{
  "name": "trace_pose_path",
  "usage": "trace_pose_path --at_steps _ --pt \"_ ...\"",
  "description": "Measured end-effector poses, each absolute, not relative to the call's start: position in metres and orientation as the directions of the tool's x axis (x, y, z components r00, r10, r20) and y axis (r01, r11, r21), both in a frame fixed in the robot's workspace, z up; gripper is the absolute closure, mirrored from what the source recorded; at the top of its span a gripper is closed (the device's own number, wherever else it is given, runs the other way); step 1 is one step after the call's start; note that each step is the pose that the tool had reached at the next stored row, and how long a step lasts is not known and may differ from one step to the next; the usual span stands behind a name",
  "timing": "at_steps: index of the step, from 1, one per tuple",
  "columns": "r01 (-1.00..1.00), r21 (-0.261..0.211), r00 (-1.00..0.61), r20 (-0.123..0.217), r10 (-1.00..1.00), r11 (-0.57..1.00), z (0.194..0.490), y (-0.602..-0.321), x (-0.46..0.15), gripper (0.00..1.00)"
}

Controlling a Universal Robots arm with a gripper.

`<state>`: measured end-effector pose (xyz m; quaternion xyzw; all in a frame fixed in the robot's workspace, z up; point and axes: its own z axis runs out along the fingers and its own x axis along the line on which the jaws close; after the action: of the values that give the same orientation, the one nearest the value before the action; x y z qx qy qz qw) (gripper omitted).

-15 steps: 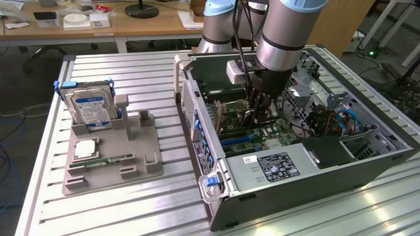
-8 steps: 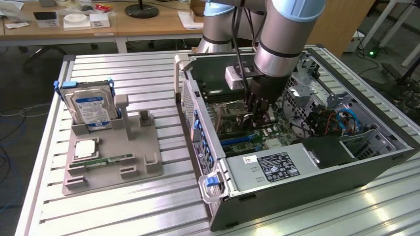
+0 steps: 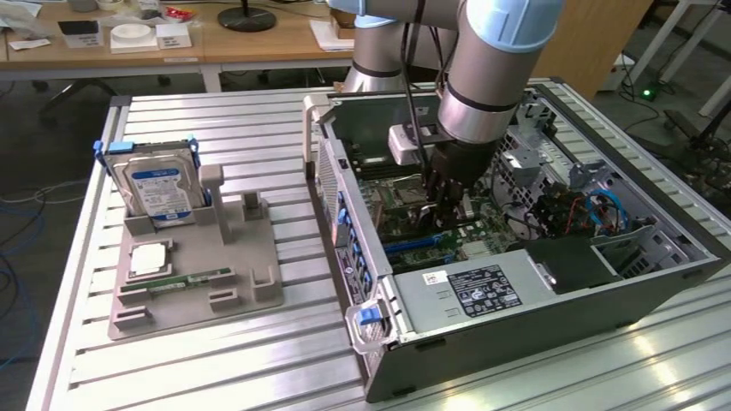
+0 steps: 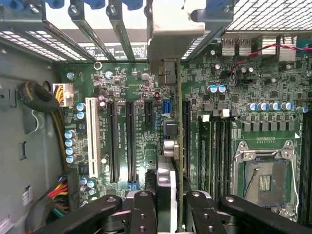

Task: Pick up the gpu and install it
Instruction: 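Insert the gpu into the slot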

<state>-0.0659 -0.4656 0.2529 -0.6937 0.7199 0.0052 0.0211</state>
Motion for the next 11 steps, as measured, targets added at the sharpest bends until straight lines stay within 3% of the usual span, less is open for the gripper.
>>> trace_pose_path --at_steps 11 --pt "-0.999 -0.022 -0.037 -0.038 -0.999 0.038 0.243 -0.465 -0.073 0.72"
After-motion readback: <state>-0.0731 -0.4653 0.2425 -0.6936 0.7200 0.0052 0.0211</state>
